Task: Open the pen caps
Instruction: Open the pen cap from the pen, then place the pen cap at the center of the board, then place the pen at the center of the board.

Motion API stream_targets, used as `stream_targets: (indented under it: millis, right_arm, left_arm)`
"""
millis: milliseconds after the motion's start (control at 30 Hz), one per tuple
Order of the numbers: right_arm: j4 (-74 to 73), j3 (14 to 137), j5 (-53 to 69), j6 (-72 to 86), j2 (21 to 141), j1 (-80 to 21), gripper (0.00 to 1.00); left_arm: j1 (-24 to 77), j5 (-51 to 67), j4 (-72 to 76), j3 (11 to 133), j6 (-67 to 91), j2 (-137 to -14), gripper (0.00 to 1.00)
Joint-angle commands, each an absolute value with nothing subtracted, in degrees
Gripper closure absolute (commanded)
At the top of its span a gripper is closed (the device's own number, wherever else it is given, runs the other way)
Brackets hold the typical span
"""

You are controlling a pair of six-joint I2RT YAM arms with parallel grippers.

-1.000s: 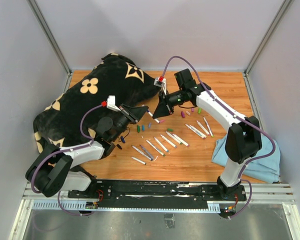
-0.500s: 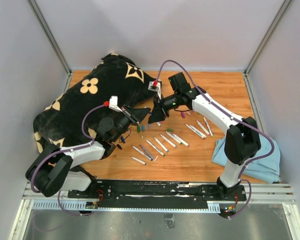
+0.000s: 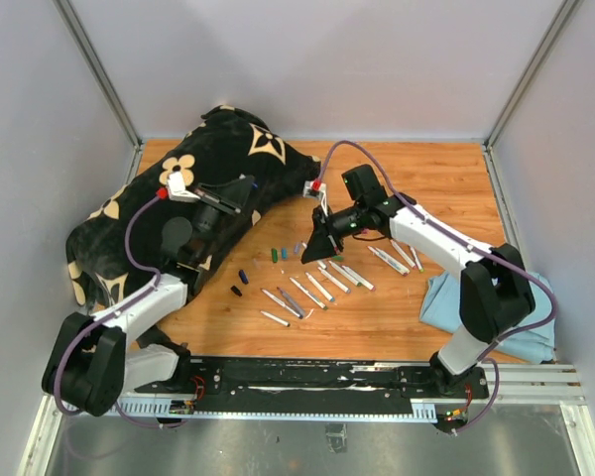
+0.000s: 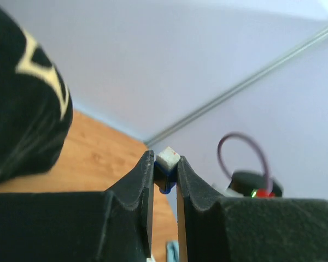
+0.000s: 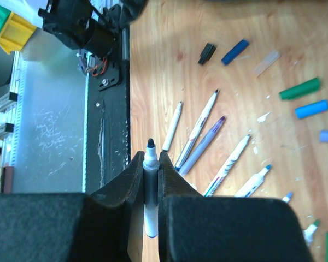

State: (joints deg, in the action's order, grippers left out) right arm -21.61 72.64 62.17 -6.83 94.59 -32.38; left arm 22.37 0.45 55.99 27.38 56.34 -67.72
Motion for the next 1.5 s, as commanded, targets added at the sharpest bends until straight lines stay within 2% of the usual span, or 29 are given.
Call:
stream_targets:
  millis: [0, 167, 267, 400, 600, 700, 933, 1467]
  right_arm:
    - [-19.43, 68.13, 64.01, -4.62, 91.35, -33.55, 0.99]
    - [-9.87, 59.84, 54.76, 2.25, 87.44, -38.85, 0.99]
    - [-2.77, 55.71, 47.97, 8.3, 86.1, -43.32, 0.99]
    - [-0.99, 56.02, 40.41, 14.16, 87.99, -51.01, 0.98]
    - [-2.83, 61.25, 26.47, 17.71, 95.04, -62.87, 0.95]
    - [-5.65, 65.23, 25.65, 18.03, 99.63, -65.13, 0.93]
    - [-8.3, 68.5, 23.56, 17.77, 105.89, -67.61, 0.92]
    - [-13.99, 74.18, 16.52, 15.4, 113.29, -67.88, 0.88]
  left_arm:
    - [19.66, -3.38, 52.9, 31.16, 54.61, -63.78, 1.0]
    - [19.62, 0.97, 40.02, 28.76, 52.97, -56.52, 1.0]
    - [19.71, -2.7, 16.11, 28.7, 53.68, -49.69, 1.0]
    - [19.72, -10.63, -12.83, 31.7, 55.91, -42.9, 1.0]
    - [19.73, -13.51, -29.25, 31.98, 58.59, -33.19, 1.0]
    - [19.73, -15.76, -35.87, 32.19, 60.26, -32.93, 1.0]
    - [19.77, -9.0, -36.66, 27.75, 60.99, -39.2, 0.99]
    - [19.72, -7.51, -31.31, 23.78, 59.05, -54.73, 0.98]
